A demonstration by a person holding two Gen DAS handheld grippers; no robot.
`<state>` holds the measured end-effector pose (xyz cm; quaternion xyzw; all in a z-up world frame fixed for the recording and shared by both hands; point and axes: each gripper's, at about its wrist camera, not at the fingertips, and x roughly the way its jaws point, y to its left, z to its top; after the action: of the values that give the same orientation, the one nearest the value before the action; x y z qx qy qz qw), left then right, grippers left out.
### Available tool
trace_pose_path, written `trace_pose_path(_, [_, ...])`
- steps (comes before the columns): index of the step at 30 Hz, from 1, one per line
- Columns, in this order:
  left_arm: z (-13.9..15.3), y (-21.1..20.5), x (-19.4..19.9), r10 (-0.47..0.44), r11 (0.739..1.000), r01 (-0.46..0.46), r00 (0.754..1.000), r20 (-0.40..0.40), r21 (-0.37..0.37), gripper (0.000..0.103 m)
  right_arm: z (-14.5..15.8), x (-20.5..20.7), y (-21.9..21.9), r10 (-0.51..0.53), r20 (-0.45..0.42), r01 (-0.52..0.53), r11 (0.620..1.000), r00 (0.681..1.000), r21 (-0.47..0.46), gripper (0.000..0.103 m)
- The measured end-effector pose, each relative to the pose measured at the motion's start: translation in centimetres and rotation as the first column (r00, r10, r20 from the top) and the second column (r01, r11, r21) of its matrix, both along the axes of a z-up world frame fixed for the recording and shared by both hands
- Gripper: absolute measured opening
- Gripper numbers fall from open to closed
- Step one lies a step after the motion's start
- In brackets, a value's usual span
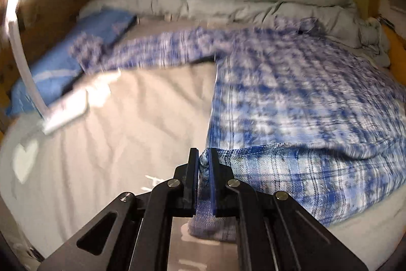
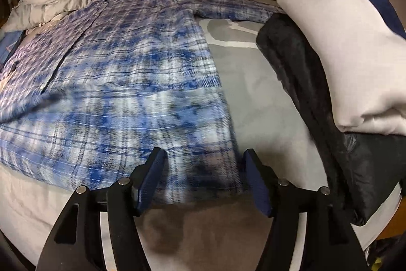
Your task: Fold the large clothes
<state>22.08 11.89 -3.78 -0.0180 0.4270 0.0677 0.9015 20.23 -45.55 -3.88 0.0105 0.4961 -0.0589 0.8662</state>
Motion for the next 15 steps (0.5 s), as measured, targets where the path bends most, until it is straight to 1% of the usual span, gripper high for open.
trace_pose_path(3, [-1.9,-0.4,0.2,-0.025,0.999,0.025,1.0,-0.018,0.021,0.008,0.0,-0.1,-0.3,-0.015,0.003,0.015,1.0,1.0,0.001,0.065])
trace_pose_path(5, [-1.9,-0.9,-0.1,-0.054,0.998,0.054,0.999,-0.002,0.045,0.009,0.2,-0.1,-0.2,-0.015,0.015,0.015,1.0,1.0,-0.014,0.065])
trace_pose_path(6, [-1.6,-1.1,-0.4,-0.061,0.997,0.06,0.998,0.019,0.056,0.012,0.3,-0.1,-0.1,-0.014,0.023,0.014,1.0,1.0,-0.022,0.065])
trace_pose_path(7, [-1.0,-1.3,-0.7,-0.065,0.996,0.061,0.997,0.052,0.065,0.023,0.6,-0.2,0.0,-0.014,0.038,0.015,0.999,0.999,-0.031,0.065])
trace_pose_path(8, [-0.6,-1.5,-1.0,-0.065,0.996,0.061,0.995,0.073,0.065,0.03,1.0,-0.3,0.1,-0.016,0.061,0.018,0.999,0.998,-0.039,0.065])
trace_pose_path(9, [-0.2,-1.7,-1.2,-0.069,0.996,0.063,0.993,0.097,0.062,0.046,1.4,-0.5,0.1,-0.016,0.087,0.02,0.999,0.996,-0.045,0.065])
trace_pose_path(10, [0.6,-2.2,-1.8,-0.081,0.995,0.073,0.987,0.14,0.063,0.059,1.9,-0.6,0.2,-0.017,0.118,0.023,0.998,0.993,-0.053,0.065])
trace_pose_path(11, [1.2,-2.7,-2.3,-0.094,0.994,0.083,0.981,0.17,0.071,0.062,2.5,-0.9,0.4,-0.017,0.154,0.027,0.998,0.988,-0.062,0.065])
trace_pose_path(13, [2.5,-4.6,-3.2,-0.155,0.987,0.14,0.966,0.207,0.083,0.062,3.6,-1.5,0.7,-0.006,0.227,0.024,0.997,0.974,-0.073,0.065])
trace_pose_path(15, [3.1,-6.4,-3.5,-0.221,0.975,0.211,0.956,0.193,0.07,0.062,4.5,-1.9,1.2,0.019,0.281,0.0,0.998,0.959,-0.068,0.066])
